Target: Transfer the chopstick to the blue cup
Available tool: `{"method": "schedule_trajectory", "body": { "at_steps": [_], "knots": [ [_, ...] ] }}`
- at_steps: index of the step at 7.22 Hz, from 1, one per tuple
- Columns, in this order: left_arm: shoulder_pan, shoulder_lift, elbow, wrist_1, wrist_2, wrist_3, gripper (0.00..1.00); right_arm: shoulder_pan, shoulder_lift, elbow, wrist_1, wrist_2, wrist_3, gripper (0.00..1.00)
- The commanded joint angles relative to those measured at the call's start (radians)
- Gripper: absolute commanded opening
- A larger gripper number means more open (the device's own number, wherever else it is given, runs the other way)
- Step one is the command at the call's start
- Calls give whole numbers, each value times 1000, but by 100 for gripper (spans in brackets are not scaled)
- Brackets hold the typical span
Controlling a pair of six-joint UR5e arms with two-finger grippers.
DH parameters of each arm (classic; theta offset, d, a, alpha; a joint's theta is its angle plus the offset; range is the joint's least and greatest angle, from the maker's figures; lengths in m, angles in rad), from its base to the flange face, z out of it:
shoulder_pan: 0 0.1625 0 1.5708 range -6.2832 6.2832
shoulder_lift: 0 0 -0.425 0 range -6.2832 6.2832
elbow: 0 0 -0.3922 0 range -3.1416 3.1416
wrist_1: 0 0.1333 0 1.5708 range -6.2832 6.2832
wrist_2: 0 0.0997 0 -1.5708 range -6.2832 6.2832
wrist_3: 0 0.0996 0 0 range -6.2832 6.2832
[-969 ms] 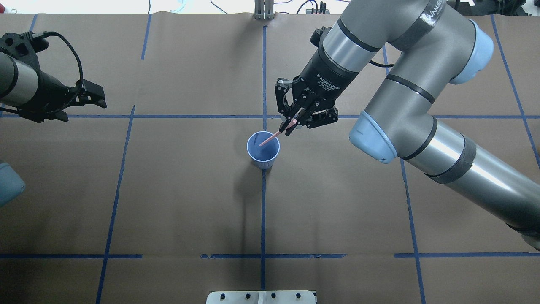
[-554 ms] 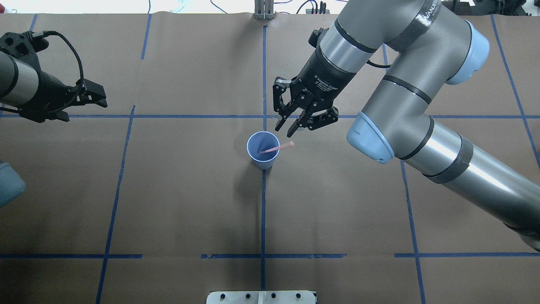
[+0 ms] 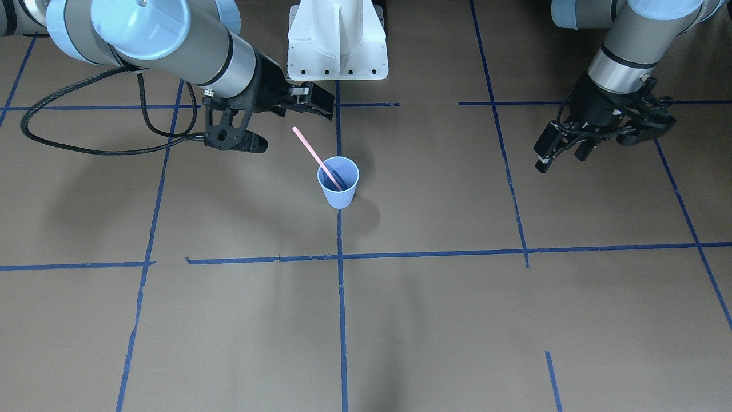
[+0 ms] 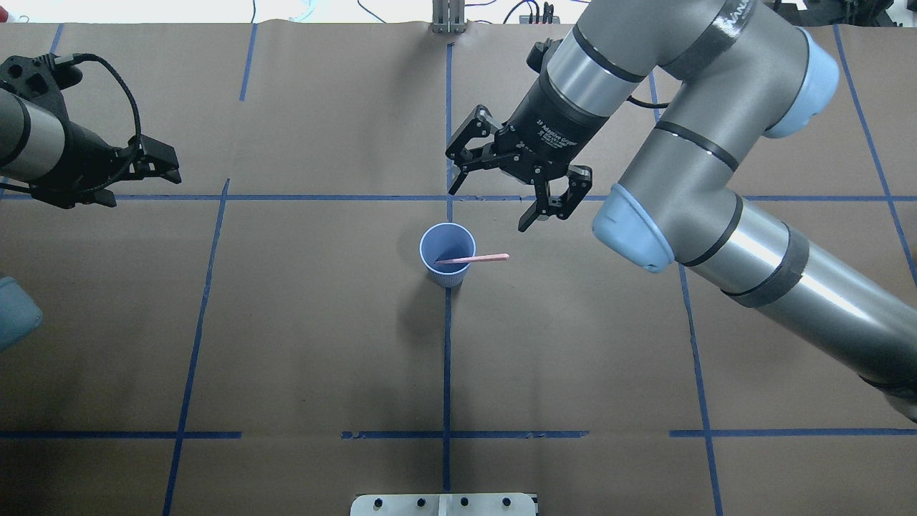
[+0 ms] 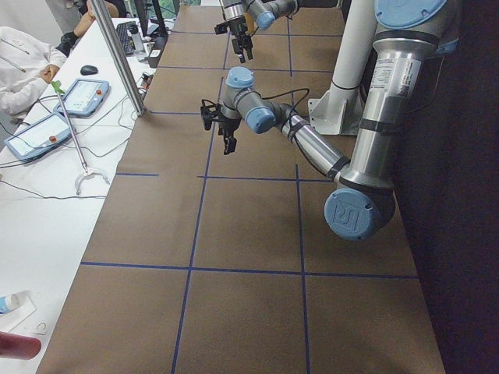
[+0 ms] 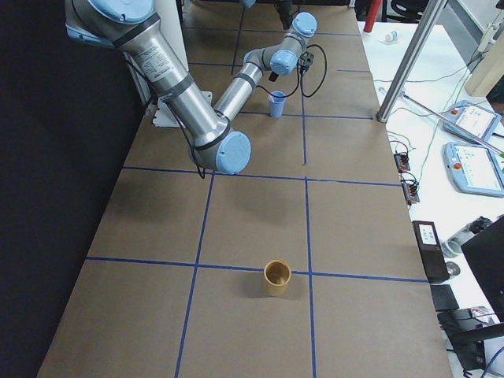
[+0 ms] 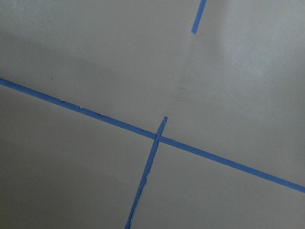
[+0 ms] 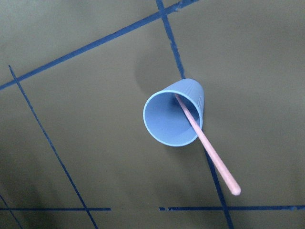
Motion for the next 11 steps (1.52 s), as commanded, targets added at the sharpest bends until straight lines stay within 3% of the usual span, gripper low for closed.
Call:
{"method": "schedule_trajectory", "body": {
  "at_steps": [1, 2, 4, 6, 9, 11],
  "knots": [
    [-8, 55, 4, 1, 0, 150, 100, 97, -107, 74, 0, -95, -47, 99],
    [-56, 109, 6, 1, -4, 273, 100, 174, -171, 97, -2, -95, -150, 99],
    [-219, 207, 22, 0, -184, 565, 100, 315, -326, 114, -3, -97, -465, 99],
    [-416, 263, 140, 12, -309, 967, 100, 452, -534, 129, -5, -112, -815, 99],
    [-605, 324, 322, 14, -325, 1425, 100, 584, -788, 134, -11, -144, -1262, 99],
    [-634, 279, 375, 84, -325, 1464, 100, 653, -860, 104, -16, -154, -1434, 99]
  ]
}}
